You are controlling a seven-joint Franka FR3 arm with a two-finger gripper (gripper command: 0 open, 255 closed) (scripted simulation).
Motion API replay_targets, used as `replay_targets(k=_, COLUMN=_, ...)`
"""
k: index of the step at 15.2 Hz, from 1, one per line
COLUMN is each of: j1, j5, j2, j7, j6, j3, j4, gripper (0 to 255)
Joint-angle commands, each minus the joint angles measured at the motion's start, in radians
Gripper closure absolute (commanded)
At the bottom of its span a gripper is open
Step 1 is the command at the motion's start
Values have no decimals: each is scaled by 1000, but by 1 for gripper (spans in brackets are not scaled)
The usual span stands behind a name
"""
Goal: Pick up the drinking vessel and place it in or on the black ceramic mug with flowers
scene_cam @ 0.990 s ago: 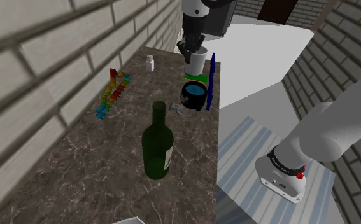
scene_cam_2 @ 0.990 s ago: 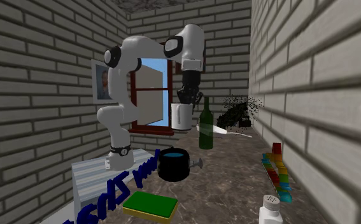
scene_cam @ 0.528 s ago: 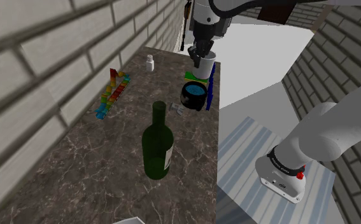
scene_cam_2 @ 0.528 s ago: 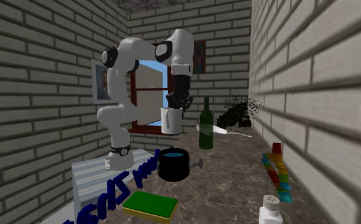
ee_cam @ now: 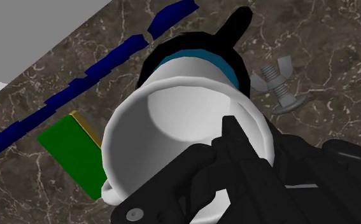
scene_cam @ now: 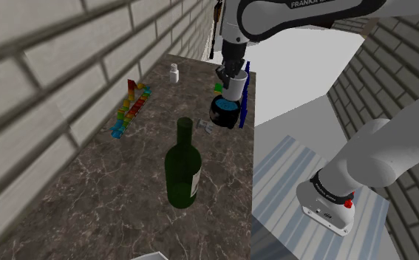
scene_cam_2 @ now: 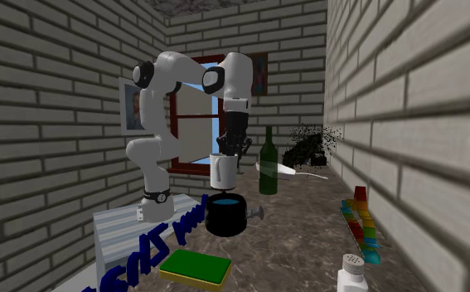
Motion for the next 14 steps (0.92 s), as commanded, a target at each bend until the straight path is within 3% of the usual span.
replay_targets(k=1, j1=0, j5=-1, j2=6, j7=3, j6=29, j3=1, j4=-23, gripper=255)
replay_targets(k=5, j1=0, j5=-4, j2=20, j7=8, j6=78, j3=2, j4=-58, gripper=255)
replay_targets(k=12, j1=0, j5=-4, j2=20, j7=8, j6=78, j3=2, j4=-58, gripper=255)
replay_targets(k=13, j1=0, j5=-4, j2=20, j7=8, j6=78, j3=3, j4=-58, gripper=0)
replay_targets(k=14, j1=0, j5=-4, j2=20, j7=8, j6=78, j3=3, j4=-58, gripper=0)
